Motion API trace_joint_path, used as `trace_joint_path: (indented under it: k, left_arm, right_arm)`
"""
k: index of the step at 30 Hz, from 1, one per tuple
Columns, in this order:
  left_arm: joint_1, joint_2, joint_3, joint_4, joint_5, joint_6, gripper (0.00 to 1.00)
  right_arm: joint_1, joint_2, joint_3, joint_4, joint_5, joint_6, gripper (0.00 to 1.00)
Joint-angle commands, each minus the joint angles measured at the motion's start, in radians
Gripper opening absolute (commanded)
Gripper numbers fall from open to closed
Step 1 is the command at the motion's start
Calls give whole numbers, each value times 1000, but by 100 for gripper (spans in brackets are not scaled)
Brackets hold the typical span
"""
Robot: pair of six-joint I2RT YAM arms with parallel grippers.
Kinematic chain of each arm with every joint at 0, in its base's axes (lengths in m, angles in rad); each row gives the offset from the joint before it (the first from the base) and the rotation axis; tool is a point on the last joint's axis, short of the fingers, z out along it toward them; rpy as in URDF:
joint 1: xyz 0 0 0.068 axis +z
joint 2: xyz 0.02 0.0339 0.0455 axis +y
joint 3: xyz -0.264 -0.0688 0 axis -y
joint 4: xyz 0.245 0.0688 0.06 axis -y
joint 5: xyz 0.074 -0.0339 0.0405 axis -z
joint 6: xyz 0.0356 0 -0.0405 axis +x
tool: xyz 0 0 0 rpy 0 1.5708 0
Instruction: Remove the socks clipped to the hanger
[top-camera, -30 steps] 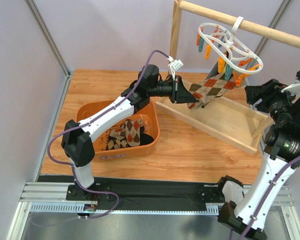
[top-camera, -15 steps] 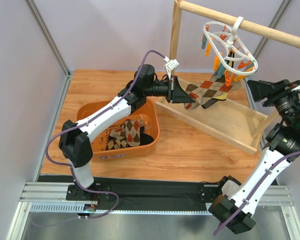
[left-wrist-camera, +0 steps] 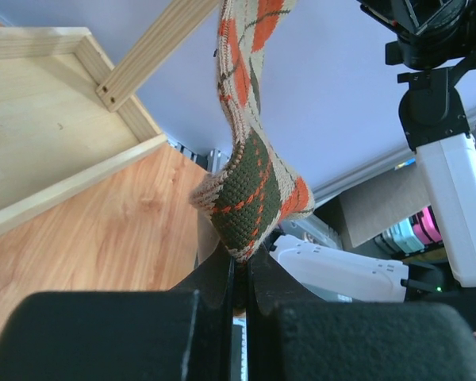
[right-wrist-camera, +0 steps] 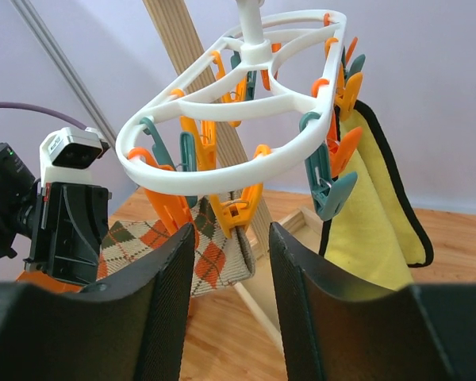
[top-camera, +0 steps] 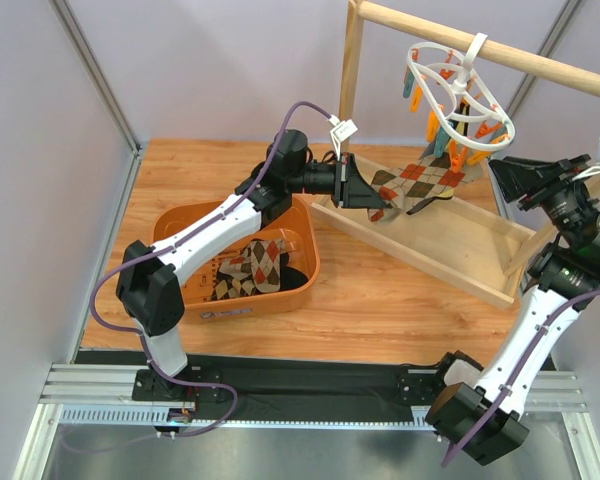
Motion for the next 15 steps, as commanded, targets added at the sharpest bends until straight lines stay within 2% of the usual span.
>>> trace_joint_path:
  k: [1, 5, 11, 15]
  left_arm:
    - [1, -57, 8, 51, 29, -29, 0]
    - [1, -59, 5, 52, 30, -31, 0]
    - [1, -54, 11, 58, 33, -37, 0]
    - [1, -53, 14, 58, 38, -42, 0]
  right_arm:
    - [8, 8, -5, 115, -19, 12, 46]
    - [31, 26, -30, 198, -15, 53, 49]
    - [87, 46, -50, 208, 25, 27, 57]
    - [90, 45, -79, 237, 48, 18, 56]
